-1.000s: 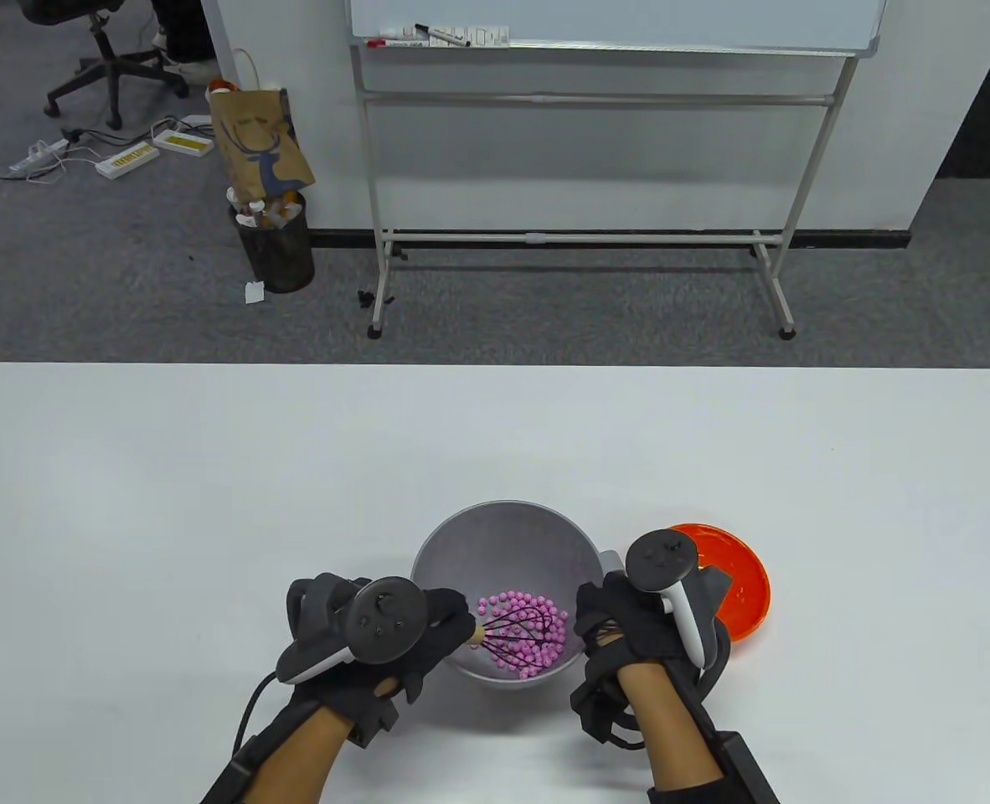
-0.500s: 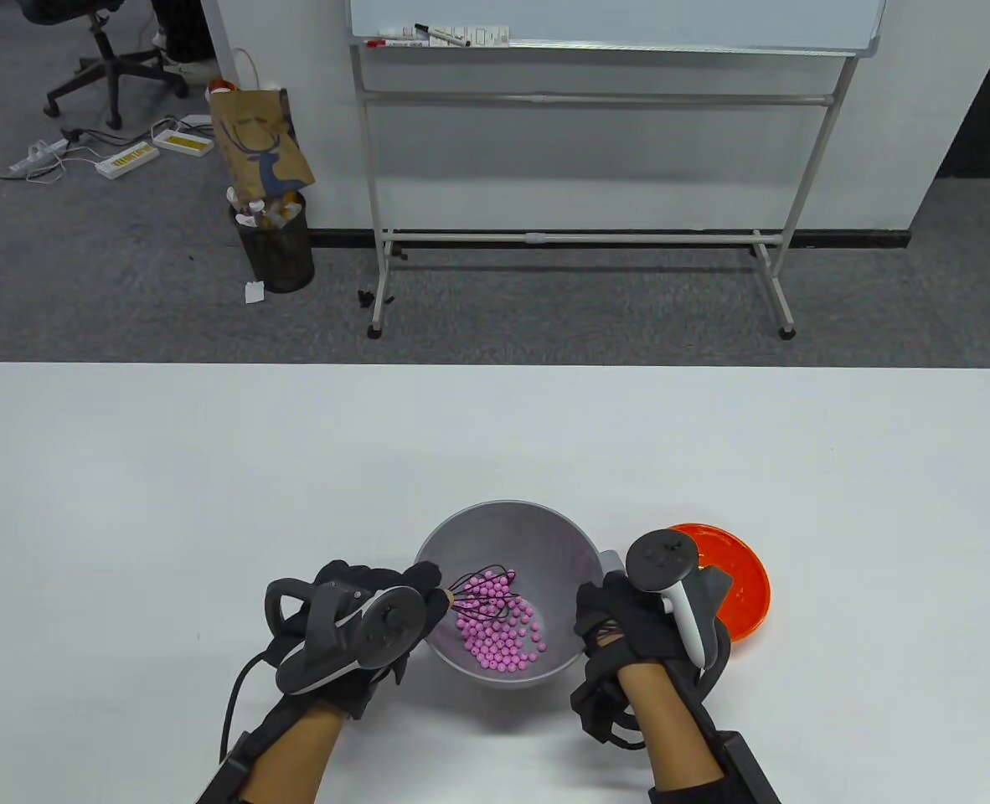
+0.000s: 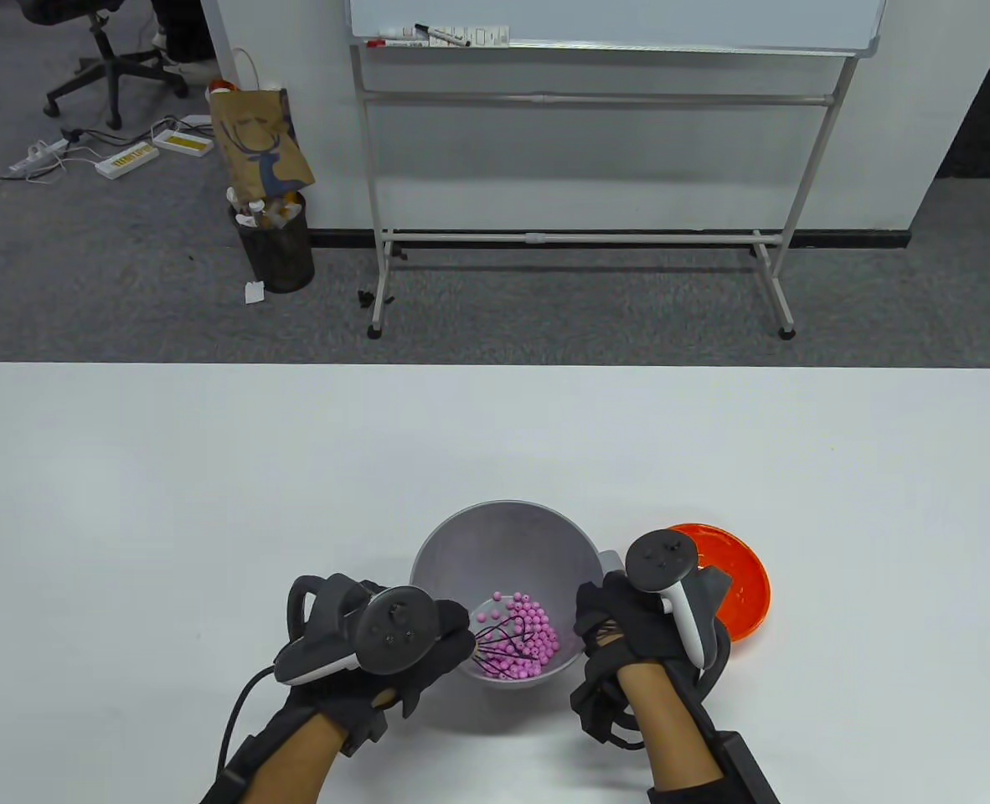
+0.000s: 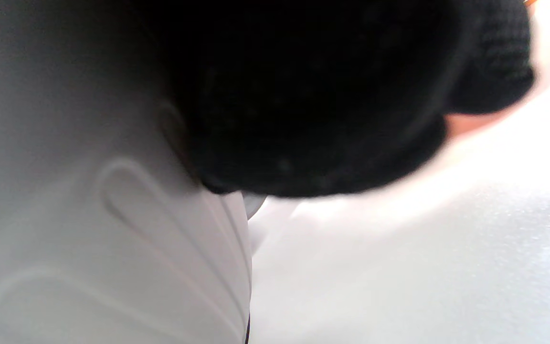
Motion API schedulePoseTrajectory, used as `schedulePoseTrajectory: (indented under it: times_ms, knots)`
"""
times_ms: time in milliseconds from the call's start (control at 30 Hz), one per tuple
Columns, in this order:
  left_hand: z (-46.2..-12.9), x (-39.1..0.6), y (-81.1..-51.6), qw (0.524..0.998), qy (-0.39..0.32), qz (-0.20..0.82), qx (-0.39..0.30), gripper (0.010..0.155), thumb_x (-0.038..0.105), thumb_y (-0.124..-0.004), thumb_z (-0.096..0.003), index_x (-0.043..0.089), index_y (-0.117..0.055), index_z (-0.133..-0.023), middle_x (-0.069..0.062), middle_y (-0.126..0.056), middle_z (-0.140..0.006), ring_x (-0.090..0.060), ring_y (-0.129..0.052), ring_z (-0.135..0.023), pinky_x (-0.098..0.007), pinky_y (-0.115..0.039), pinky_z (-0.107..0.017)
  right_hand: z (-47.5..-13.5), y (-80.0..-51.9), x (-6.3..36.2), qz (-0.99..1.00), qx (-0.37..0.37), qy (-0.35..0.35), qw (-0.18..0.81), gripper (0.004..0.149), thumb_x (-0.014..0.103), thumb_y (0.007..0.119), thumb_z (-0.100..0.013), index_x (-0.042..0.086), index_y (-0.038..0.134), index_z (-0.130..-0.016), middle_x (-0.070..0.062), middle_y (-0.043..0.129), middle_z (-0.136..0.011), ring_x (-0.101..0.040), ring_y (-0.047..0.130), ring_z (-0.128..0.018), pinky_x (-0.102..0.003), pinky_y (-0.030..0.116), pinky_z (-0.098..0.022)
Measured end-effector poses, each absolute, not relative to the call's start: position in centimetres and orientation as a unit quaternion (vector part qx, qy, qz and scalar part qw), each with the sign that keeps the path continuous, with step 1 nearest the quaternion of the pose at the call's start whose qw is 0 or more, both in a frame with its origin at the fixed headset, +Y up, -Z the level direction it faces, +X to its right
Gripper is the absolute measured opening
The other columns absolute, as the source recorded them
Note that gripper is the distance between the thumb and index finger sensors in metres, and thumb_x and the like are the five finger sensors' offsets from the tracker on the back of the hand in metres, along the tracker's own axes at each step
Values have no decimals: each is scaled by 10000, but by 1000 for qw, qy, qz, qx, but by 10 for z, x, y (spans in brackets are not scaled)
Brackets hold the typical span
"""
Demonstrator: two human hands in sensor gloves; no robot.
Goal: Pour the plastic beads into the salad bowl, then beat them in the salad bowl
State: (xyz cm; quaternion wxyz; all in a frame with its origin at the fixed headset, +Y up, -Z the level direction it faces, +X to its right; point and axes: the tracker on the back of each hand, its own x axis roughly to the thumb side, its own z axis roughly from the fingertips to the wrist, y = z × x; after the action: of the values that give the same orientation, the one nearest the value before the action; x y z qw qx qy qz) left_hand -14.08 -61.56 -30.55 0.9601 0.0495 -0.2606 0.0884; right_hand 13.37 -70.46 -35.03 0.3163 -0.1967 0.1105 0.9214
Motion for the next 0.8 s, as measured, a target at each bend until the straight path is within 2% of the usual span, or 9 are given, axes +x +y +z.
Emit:
schedulePoseTrajectory:
  times_ms: [167,267,367,533,600,800]
  knots:
    - [-314,-142,-634,967,-222,92,89,435,592,-832,-434,314,-962,-743,132,-1024,-169,-92,-989,-103,-357,-906,-285,-350,-704,134,921,-197,111,316,548,462,779,-481,39,839,-825,-65,1044,-383,-131,1043,-30,-353,880,-193]
    - [-314,-145,-636,966,-204,84,135,445,602,-855,-417,311,-969,-734,130,-1028,-164,-94,-990,-98,-358,-906,-282,-350,-704,134,921,-198,110,315,548,465,778,-481,42,840,-824,-62,1045,-384,-131,1044,-32,-353,881,-196]
    - [-314,-145,-638,966,-192,40,168,456,609,-867,-403,322,-961,-745,134,-1027,-156,-93,-989,-91,-354,-909,-277,-350,-705,134,922,-198,109,314,548,465,778,-481,42,840,-824,-63,1045,-385,-131,1044,-32,-354,881,-196]
    - [-314,-152,-629,970,-182,22,162,448,596,-896,-393,332,-961,-749,119,-1030,-149,-104,-988,-89,-361,-906,-280,-350,-705,134,922,-198,108,315,548,465,778,-481,42,840,-824,-61,1045,-383,-131,1044,-32,-353,881,-197]
    - [-312,-152,-624,971,-181,9,156,418,593,-902,-392,342,-980,-717,115,-1030,-147,-106,-988,-90,-362,-905,-282,-350,-705,133,922,-198,109,315,547,465,777,-483,43,840,-824,-61,1045,-384,-132,1044,-32,-354,880,-197]
    - [-301,-144,-609,975,-193,-17,113,409,582,-915,-395,315,-1003,-693,108,-1030,-131,-105,-980,-75,-357,-907,-272,-350,-705,133,922,-199,108,314,548,466,777,-482,44,839,-825,-62,1045,-384,-130,1044,-32,-353,881,-198]
